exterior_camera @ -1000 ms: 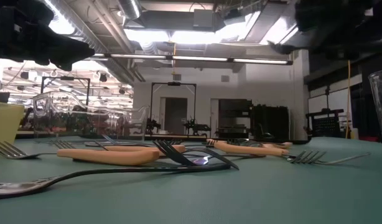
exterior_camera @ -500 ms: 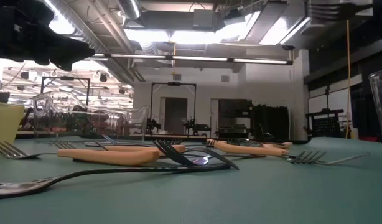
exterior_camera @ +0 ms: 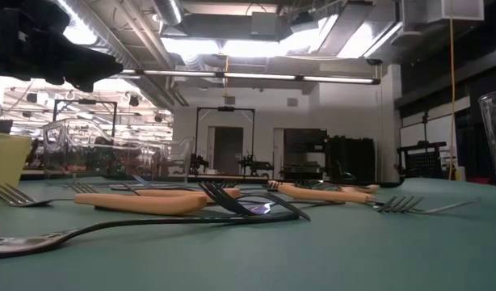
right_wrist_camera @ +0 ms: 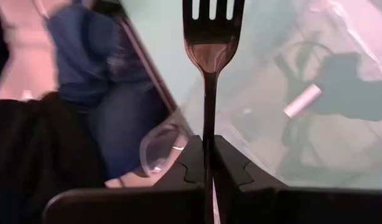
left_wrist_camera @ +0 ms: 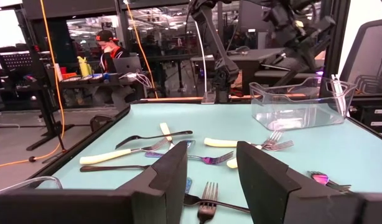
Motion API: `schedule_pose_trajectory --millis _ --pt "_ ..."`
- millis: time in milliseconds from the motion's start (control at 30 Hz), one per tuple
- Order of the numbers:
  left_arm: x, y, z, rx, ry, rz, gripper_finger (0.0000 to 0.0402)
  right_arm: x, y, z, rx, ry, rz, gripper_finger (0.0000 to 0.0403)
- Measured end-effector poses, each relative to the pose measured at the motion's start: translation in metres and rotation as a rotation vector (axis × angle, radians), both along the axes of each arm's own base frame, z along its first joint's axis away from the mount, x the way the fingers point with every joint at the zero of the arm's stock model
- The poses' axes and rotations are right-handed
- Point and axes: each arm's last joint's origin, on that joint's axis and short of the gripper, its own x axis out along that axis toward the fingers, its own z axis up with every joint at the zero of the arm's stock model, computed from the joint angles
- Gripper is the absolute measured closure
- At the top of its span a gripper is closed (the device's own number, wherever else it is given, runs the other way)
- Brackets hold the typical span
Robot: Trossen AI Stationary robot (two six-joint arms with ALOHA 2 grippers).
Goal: Sort silverware by color (type)
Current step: Put the black fork in the bottom transparent bin
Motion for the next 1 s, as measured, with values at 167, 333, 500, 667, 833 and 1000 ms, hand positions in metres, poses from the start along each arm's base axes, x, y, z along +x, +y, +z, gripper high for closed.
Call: schedule_pose_trajectory --millis 167,333,500,667,833,1000 --pt "0.0 0.0 0.0 0.0 0.0 0.0 0.0269 0.002 0.013 -0.017 -0.053 0.066 -0.024 0.0402" --pt "0.0 0.0 0.0 0.0 0.0 0.0 0.0269 0.005 0.019 -0.03 -0.118 0.105 -0.032 0.0402" --pt "0.0 0.0 0.0 0.0 0.001 0.0 0.0269 0.007 0.021 -0.04 -0.174 0.143 -0.045 0.0402" --pt "0.0 0.0 0.0 0.0 0.0 0.0 0.0269 0.006 0.019 -0.048 -0.202 0.157 -0.051 0.0402" --pt "0.0 0.0 0.0 0.0 0.0 0.0 0.0269 0.003 0.013 -0.059 -0.226 0.186 -0.074 0.0402" --pt "0.0 0.0 0.0 0.0 0.0 0.0 0.0269 0.0 0.008 -0.07 -0.259 0.203 -0.075 0.0402"
